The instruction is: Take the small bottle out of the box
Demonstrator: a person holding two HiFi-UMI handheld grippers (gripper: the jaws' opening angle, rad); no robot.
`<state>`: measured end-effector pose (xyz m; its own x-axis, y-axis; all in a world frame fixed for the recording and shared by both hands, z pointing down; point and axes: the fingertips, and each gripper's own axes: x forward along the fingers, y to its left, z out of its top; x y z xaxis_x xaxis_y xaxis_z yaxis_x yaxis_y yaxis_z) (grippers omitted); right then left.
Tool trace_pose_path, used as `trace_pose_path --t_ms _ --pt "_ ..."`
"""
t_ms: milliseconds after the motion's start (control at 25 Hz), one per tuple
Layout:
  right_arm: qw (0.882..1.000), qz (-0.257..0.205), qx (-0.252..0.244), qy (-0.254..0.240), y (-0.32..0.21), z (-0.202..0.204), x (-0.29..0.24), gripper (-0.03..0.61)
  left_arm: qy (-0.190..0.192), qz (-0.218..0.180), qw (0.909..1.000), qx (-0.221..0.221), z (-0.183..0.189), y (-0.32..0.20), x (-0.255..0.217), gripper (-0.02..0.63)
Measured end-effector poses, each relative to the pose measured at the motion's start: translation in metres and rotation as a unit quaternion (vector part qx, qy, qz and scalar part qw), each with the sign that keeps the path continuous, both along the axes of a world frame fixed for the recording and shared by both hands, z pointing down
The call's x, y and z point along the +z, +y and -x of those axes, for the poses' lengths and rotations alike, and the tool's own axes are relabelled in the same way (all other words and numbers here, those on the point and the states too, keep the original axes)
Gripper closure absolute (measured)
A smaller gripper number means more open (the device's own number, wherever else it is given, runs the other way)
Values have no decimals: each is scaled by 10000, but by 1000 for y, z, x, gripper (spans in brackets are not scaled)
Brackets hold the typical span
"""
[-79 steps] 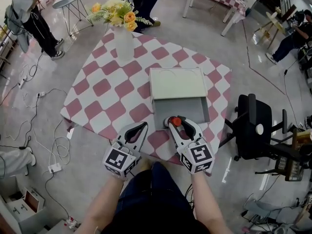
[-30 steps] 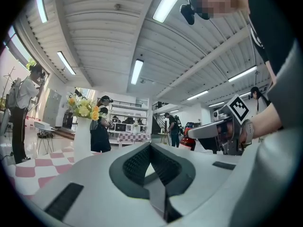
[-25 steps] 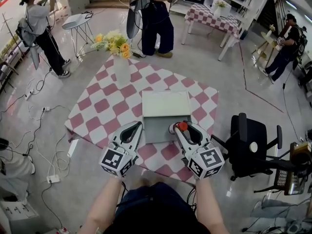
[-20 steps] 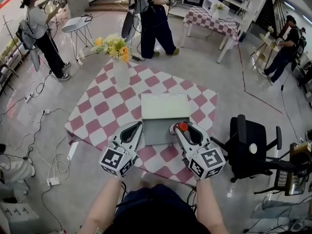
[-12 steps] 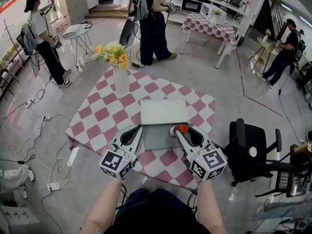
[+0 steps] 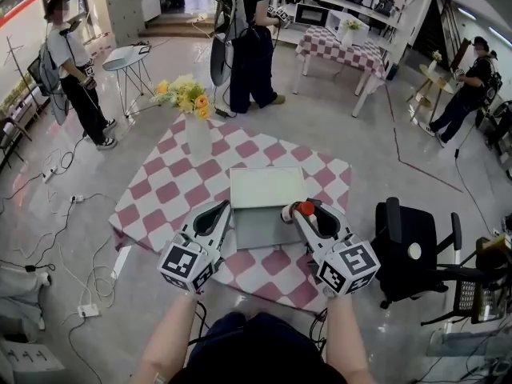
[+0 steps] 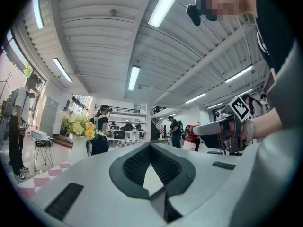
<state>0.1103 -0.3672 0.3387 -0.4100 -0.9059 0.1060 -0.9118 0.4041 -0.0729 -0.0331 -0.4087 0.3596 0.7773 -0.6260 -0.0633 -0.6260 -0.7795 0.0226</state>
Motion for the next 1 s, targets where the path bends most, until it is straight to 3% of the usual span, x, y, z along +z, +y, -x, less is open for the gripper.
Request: trace_pose_path --t_ms 1000 --pt "9998 -163 63 20 10 -10 -15 430 110 -99 9997 -180 11 2 -10 611"
